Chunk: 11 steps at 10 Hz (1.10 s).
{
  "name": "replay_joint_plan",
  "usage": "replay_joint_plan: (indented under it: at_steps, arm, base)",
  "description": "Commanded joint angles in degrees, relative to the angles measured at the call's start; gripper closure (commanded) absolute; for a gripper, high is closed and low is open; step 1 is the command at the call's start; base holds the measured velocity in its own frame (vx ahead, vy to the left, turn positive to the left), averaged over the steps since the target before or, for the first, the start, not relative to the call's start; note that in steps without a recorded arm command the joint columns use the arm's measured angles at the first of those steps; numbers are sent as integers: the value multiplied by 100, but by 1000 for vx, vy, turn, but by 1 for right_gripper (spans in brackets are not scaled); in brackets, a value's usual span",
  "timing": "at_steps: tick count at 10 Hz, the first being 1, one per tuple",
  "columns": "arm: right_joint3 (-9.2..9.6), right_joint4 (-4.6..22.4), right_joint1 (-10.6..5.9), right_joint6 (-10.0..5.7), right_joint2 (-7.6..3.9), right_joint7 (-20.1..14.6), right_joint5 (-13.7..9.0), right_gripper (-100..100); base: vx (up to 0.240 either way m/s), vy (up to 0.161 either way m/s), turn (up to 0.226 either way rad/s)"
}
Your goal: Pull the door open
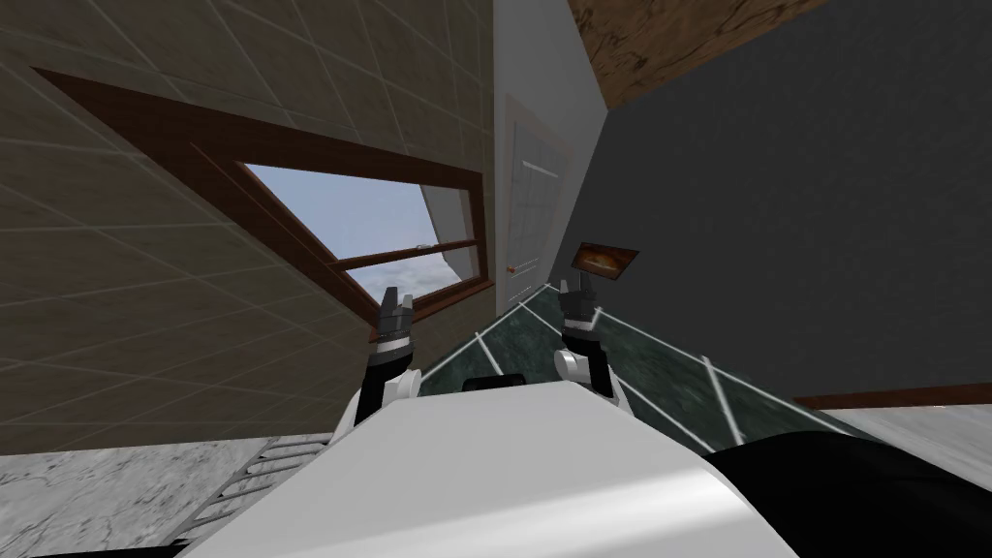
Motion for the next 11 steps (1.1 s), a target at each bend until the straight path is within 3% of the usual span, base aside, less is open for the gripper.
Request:
replay_joint_plan:
  at_steps: [1,11]
  arm:
    - [-8,194,-69,-45,-57,167,71,-100]
    - [-63,1443,-512,-339,-309,1249,536,-100]
  base:
    - [50,-33,56]
    - [92,-60,47]
